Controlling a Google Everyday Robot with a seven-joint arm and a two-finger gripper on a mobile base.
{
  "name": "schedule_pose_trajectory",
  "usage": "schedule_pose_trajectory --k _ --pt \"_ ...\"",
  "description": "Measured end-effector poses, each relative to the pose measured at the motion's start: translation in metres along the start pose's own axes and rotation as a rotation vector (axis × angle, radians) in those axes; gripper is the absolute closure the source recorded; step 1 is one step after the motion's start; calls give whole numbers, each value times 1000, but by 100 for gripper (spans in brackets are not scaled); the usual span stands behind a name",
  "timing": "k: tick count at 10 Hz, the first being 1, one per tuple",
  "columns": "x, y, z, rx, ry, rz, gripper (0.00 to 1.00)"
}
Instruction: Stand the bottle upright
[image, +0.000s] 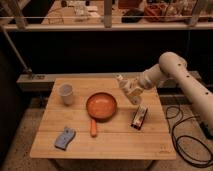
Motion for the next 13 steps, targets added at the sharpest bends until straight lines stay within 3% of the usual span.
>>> schedule_pose_trajectory --k 5,13 --pt "-22 29 15 -20 141 7 99" --pt "-26 31 36 -59 303 -21 99"
